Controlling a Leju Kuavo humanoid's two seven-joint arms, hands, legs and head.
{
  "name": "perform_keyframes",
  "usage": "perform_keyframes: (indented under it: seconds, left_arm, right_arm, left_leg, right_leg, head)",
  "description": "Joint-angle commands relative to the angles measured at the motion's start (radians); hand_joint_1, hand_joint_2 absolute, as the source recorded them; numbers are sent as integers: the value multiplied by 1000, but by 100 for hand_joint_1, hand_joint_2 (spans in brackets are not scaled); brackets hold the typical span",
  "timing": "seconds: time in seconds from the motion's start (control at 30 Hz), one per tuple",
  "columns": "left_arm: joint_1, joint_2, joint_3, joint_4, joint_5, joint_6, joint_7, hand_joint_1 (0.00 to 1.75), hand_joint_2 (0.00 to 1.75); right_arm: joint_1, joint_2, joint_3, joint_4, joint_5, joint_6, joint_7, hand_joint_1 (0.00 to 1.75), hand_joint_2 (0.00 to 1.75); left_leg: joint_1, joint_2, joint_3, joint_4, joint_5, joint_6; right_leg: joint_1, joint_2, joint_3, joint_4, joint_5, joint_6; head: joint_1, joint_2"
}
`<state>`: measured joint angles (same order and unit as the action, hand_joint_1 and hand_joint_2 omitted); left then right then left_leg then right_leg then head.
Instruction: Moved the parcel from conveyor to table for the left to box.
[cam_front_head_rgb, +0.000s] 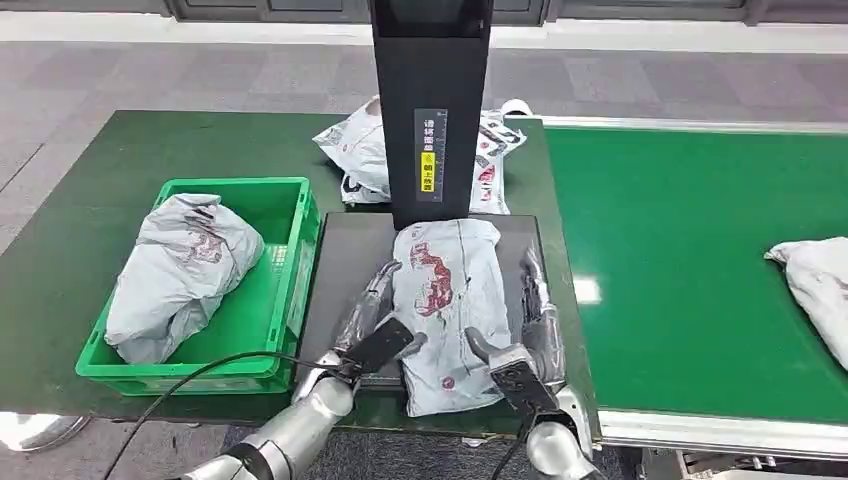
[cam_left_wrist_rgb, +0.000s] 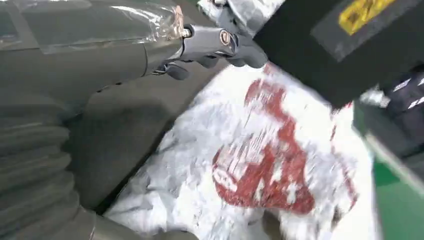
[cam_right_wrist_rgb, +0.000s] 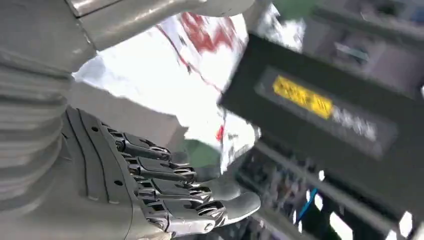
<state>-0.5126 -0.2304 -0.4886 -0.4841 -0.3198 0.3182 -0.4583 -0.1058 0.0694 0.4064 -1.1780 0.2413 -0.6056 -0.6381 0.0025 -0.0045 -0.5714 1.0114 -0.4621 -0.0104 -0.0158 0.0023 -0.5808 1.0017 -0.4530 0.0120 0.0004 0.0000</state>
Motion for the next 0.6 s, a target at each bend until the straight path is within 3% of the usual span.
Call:
perform_keyframes:
  seconds: [0.03, 0.13, 0.17, 0.2, 0.6]
  left_arm:
    - [-62, 23, -216, 151, -255, -50, 115, 0, 175]
    - [-57, 16, -258, 157, -330, -98, 130, 0, 175]
    - [-55, 13, -271, 160, -359, -115, 139, 59, 175]
    - [-61, 14, -328, 174, -434, -158, 207, 175, 175]
    - [-79, 18, -54, 27, -328, 167, 86, 175, 175]
  right_arm:
    - [-49, 24, -139, 51, -172, -49, -60, 0, 175]
    - [-65, 27, -157, 62, -197, -43, -60, 0, 175]
    - [-67, 28, -161, 57, -201, -48, -60, 0, 175]
    - [-79, 26, -173, 81, -203, -50, -60, 0, 175]
    - [-49, 24, -177, 76, -208, -42, -60, 0, 175]
  left_leg:
    - [0, 1, 0, -1, 1, 0]
    - [0, 1, 1, -1, 0, 0]
    - [0, 2, 1, -1, 1, 0]
    - [-1, 1, 1, -1, 0, 0]
    - [0, -1, 1, -1, 3, 0]
  right_leg:
    - [1, 0, 0, -1, 1, -1]
    - [0, 1, 1, -1, 1, 0]
    - [0, 1, 1, -2, 1, -1]
    - [-1, 0, 2, -1, 1, -1]
    - [1, -3, 3, -2, 3, -1]
  head:
    - [0, 0]
    - [0, 0]
    - [0, 0]
    - [0, 0]
    - [0, 0]
